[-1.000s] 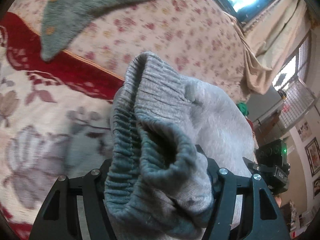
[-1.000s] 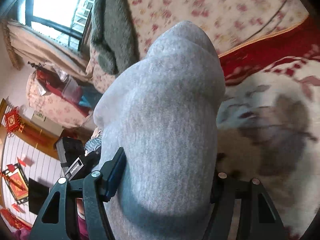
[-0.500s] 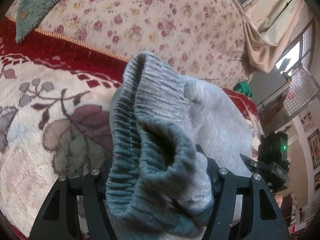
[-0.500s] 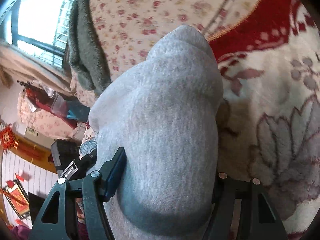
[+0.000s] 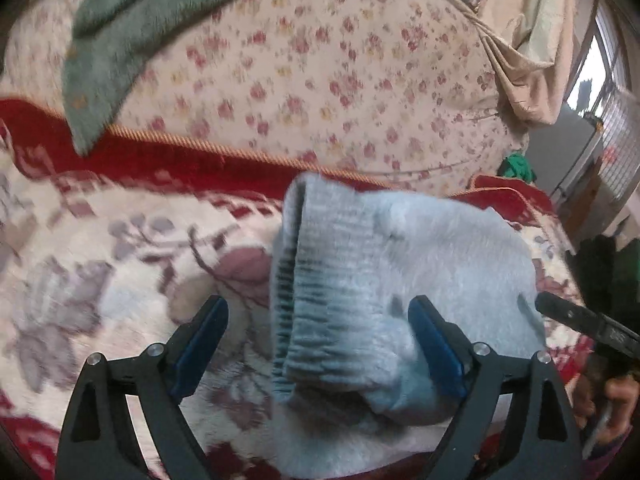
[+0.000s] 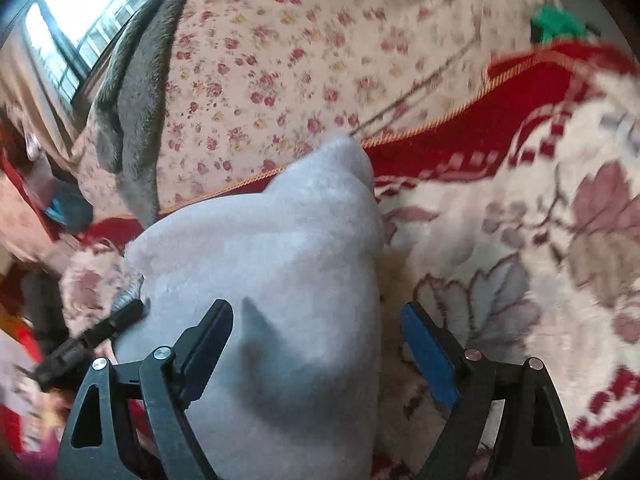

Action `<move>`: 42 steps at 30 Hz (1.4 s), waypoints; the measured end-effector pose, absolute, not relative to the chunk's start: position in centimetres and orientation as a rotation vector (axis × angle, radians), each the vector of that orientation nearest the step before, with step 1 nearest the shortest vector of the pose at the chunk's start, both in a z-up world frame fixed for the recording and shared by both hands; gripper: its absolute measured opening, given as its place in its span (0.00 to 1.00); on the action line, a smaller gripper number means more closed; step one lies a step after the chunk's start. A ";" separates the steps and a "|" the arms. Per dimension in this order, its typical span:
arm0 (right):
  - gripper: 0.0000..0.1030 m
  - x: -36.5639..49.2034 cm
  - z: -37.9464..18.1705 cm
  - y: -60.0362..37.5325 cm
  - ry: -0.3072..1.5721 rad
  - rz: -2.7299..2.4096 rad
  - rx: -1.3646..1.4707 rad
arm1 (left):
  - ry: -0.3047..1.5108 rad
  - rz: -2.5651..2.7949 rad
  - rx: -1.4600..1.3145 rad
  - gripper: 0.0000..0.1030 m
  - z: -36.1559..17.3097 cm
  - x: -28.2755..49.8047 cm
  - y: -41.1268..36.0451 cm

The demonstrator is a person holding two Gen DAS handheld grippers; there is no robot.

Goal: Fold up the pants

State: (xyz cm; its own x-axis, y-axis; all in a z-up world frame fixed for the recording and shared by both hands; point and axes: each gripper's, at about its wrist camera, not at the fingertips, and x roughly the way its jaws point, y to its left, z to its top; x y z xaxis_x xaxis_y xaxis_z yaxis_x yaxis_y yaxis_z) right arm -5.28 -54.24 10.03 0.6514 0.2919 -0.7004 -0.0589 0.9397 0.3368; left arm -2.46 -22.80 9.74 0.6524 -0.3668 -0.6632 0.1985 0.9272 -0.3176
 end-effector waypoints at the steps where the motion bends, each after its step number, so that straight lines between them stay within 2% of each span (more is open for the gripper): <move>1: 0.87 -5.7 10.4 -53.6 0.830 0.186 0.261 | 0.789 -0.315 -0.209 0.89 10.2 -2.6 -22.9; 5: 0.88 -7.1 11.6 -51.1 0.785 0.127 0.158 | 0.741 -0.292 -0.152 0.91 12.1 -3.7 -23.7; 18: 0.91 -9.7 13.1 -49.9 0.726 0.062 0.176 | 0.664 -0.288 -0.066 0.92 14.6 -6.4 -27.4; 42: 0.91 -9.9 12.8 -49.5 0.726 0.042 0.183 | 0.645 -0.275 -0.028 0.92 15.4 -7.3 -28.9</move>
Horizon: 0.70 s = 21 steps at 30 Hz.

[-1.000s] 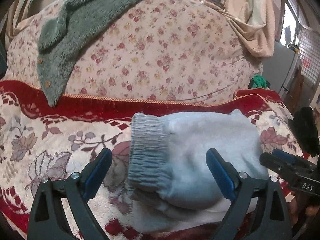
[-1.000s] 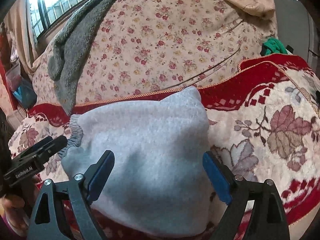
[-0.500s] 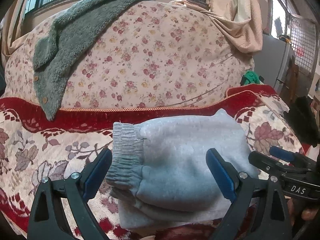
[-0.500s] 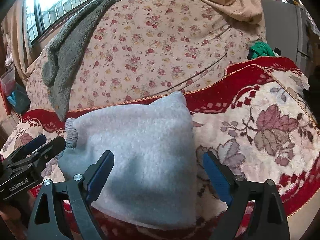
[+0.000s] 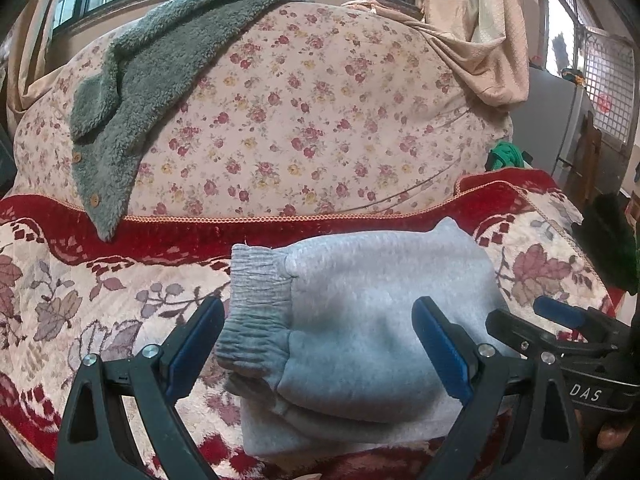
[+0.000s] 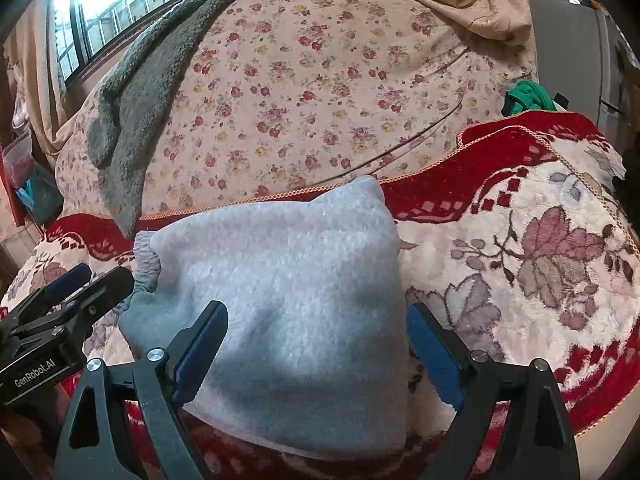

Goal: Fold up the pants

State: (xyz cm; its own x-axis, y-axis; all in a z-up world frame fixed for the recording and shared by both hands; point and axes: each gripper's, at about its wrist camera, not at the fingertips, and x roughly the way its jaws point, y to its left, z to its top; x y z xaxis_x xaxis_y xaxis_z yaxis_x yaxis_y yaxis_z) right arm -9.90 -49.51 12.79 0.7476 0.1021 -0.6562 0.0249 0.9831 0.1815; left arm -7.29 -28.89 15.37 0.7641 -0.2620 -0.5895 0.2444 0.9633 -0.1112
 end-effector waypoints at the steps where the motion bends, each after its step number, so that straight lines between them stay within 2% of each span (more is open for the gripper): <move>1: 0.91 -9.9 12.8 -49.5 0.726 0.043 0.183 | 0.645 -0.277 -0.028 0.92 15.4 -7.3 -28.9; 21: 0.91 -9.5 12.5 -49.0 0.746 0.053 0.179 | 0.650 -0.272 -0.029 0.92 15.0 -7.0 -28.1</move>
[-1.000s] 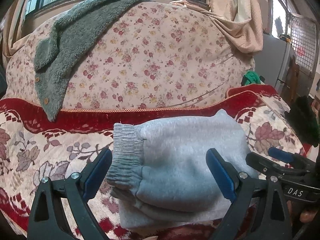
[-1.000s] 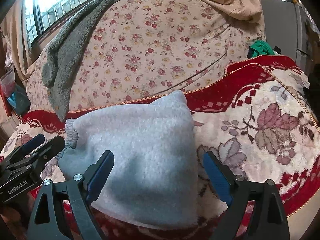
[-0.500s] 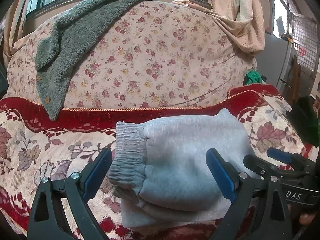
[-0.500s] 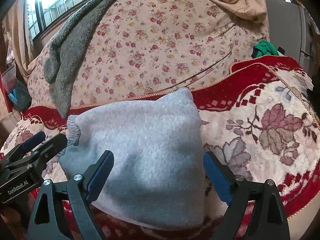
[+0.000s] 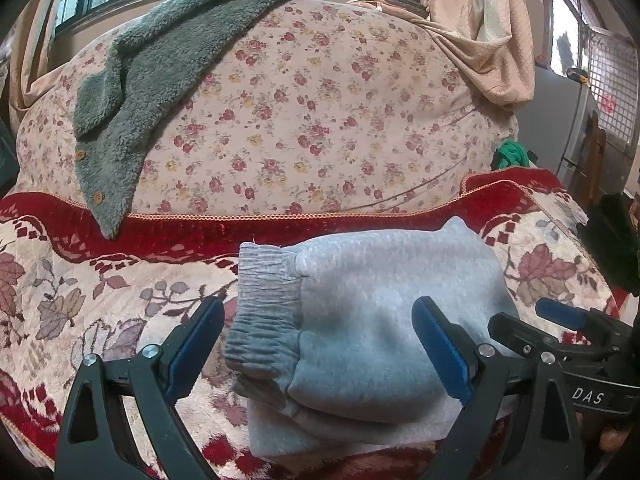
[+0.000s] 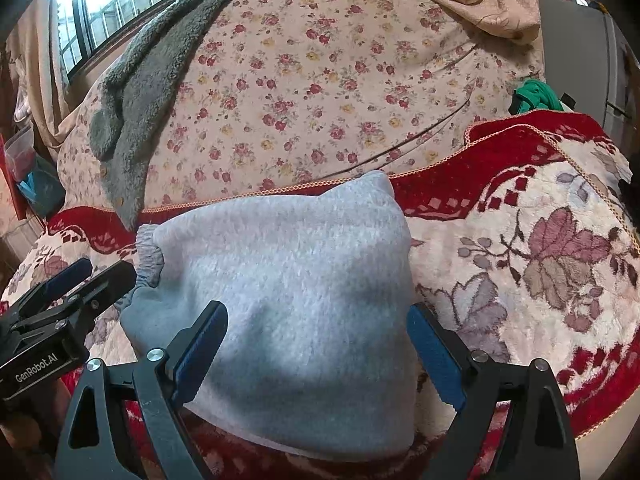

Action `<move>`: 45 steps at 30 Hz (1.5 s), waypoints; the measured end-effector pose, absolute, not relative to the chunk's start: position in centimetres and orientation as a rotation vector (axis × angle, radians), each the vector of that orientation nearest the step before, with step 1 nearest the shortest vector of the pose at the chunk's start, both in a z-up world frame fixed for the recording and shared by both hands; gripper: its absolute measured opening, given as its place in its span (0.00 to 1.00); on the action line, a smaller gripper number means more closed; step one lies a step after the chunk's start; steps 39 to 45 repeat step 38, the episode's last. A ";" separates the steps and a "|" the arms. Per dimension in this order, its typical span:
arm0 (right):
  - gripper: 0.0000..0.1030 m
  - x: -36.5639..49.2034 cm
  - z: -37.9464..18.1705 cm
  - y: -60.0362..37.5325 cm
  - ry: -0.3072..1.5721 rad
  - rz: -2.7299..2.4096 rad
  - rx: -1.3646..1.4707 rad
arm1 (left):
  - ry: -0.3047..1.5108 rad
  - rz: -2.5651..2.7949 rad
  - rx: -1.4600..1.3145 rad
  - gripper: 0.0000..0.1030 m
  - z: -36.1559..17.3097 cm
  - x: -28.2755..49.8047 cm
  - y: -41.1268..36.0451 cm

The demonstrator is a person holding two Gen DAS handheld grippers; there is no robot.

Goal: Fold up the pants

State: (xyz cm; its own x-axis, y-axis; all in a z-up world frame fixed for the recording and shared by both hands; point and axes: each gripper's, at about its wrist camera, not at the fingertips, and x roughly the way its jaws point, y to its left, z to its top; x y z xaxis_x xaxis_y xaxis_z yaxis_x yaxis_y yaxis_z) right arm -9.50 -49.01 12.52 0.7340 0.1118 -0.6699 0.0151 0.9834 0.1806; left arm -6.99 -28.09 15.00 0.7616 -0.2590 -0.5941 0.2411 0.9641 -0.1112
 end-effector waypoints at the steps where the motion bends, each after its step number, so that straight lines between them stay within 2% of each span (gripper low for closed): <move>1: 0.91 -9.5 12.5 -49.0 0.747 0.053 0.180 | 0.651 -0.272 -0.028 0.92 15.0 -7.0 -28.1; 45: 0.92 -8.0 11.2 -50.0 0.797 0.039 0.179 | 0.633 -0.324 0.005 0.92 14.3 -6.5 -29.2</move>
